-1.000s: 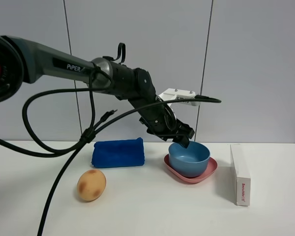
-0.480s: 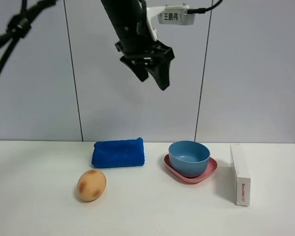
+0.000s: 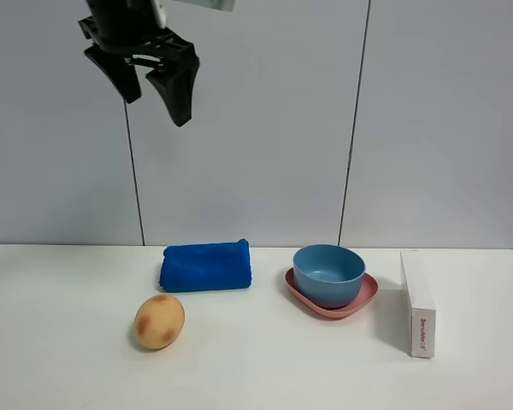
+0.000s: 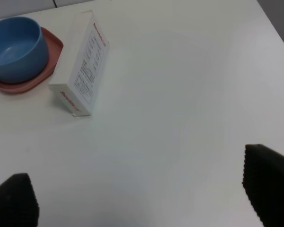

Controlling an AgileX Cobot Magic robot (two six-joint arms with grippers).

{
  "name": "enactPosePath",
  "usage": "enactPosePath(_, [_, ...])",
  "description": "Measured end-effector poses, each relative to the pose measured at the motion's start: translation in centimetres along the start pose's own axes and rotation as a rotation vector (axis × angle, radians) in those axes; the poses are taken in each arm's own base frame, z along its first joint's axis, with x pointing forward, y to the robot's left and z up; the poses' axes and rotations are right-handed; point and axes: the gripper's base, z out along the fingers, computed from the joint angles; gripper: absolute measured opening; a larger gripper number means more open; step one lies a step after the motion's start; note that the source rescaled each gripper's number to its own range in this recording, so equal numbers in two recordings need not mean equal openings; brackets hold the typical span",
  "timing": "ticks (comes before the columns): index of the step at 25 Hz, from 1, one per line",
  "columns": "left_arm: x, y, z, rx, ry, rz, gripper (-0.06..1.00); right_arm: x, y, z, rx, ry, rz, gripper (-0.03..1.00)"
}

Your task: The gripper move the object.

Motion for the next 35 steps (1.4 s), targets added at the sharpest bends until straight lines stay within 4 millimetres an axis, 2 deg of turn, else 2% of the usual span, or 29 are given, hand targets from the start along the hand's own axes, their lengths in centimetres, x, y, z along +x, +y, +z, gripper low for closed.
enactPosePath(3, [3.0, 1.6, -1.0, -0.026, 0.061, -0.069, 1.00, 0.0, 0.0, 0.0, 0.000, 0.000, 0.000, 1.00])
enactPosePath(7, [8.4, 3.3, -2.7, -0.049, 0.147, -0.200, 1.00, 0.0, 0.0, 0.0, 0.000, 0.000, 0.000, 1.00])
enactPosePath(13, [17.1, 4.0, -6.2, -0.071, 0.072, -0.390, 1.00, 0.0, 0.0, 0.0, 0.000, 0.000, 0.000, 1.00])
enactPosePath(18, [23.3, 2.9, -8.5, -0.108, -0.033, -0.525, 1.00, 0.0, 0.0, 0.0, 0.000, 0.000, 0.000, 1.00])
enactPosePath(23, [27.8, 1.0, -12.0, -0.199, -0.154, -0.591, 1.00, 0.0, 0.0, 0.0, 0.000, 0.000, 0.000, 1.00])
enactPosePath(30, [31.9, -2.4, -16.3, -0.298, -0.352, -0.588, 1.00, 0.0, 0.0, 0.0, 0.000, 0.000, 0.000, 1.00])
enactPosePath(35, [34.8, -4.1, -18.2, -0.394, -0.349, -0.557, 1.00, 0.0, 0.0, 0.0, 0.000, 0.000, 0.000, 1.00])
